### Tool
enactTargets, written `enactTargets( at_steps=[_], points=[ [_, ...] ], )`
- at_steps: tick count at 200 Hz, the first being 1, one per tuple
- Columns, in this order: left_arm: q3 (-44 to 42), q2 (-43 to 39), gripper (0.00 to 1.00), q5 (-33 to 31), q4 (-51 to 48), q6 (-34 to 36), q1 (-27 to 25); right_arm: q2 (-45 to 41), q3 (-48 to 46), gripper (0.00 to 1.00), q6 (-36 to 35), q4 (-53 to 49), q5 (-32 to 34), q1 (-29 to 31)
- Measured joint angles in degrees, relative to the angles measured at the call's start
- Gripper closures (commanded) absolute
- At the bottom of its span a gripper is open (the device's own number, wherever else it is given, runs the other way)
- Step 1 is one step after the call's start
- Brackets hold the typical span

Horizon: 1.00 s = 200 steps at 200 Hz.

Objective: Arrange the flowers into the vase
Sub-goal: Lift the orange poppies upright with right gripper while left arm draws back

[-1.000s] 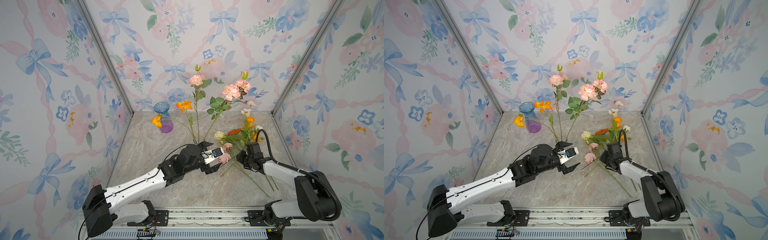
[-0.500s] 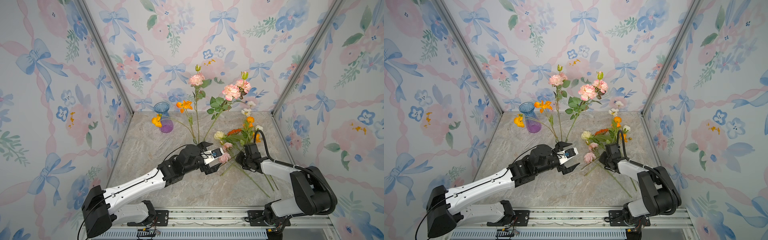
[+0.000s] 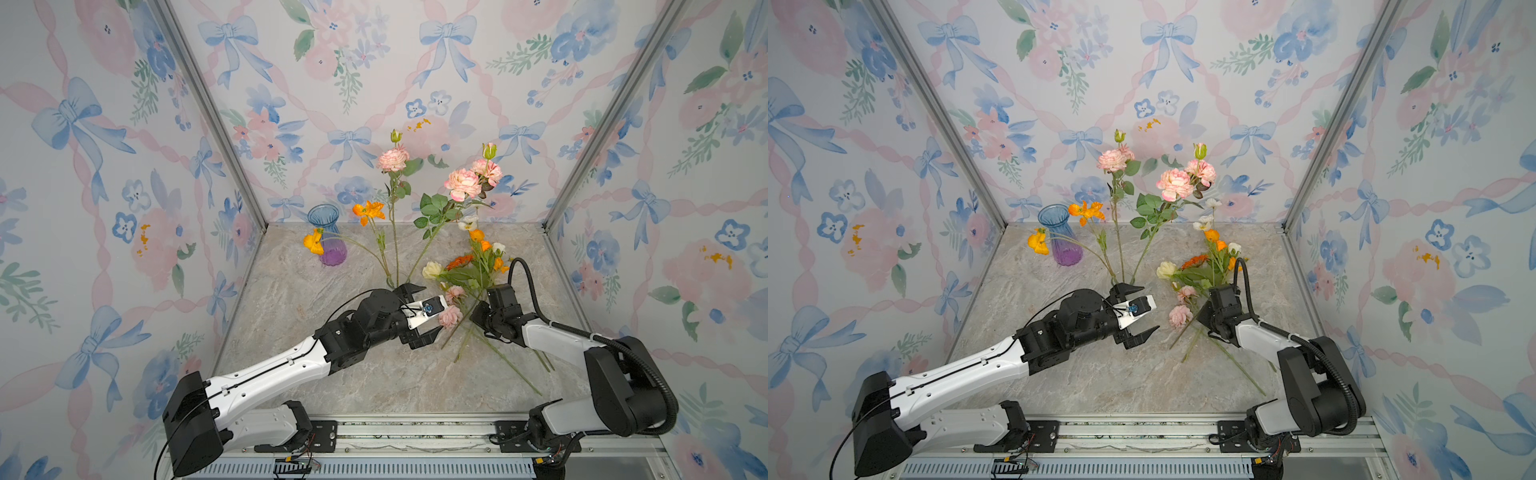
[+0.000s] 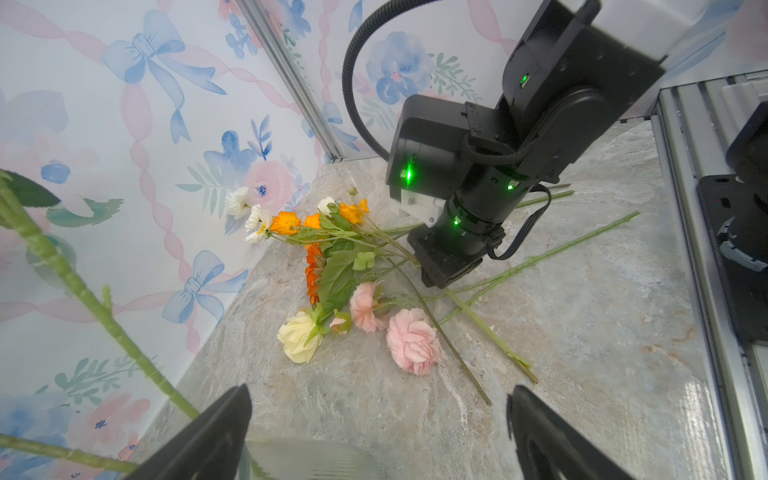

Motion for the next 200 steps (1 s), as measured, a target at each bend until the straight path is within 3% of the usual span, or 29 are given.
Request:
enactTargets(
  at_steps=[110, 163, 200],
  points=[
    [0.0, -1.1, 0.02, 0.0, 0.0, 0.2, 0.0, -20.9, 8.7, 1.00, -10.2, -24.7, 8.3, -0.4],
    [-0.1, -2.1, 0.02, -0.5, 0.0, 0.2, 0.0, -31.4, 10.7, 1.00, -17.2, -24.7, 7.7, -0.5],
    [-0.6, -4.6, 0.02, 0.1, 0.0, 0.2, 1.1, -33.5, 12.4, 1.00, -20.0, -22.7, 7.8, -0.5]
  ],
)
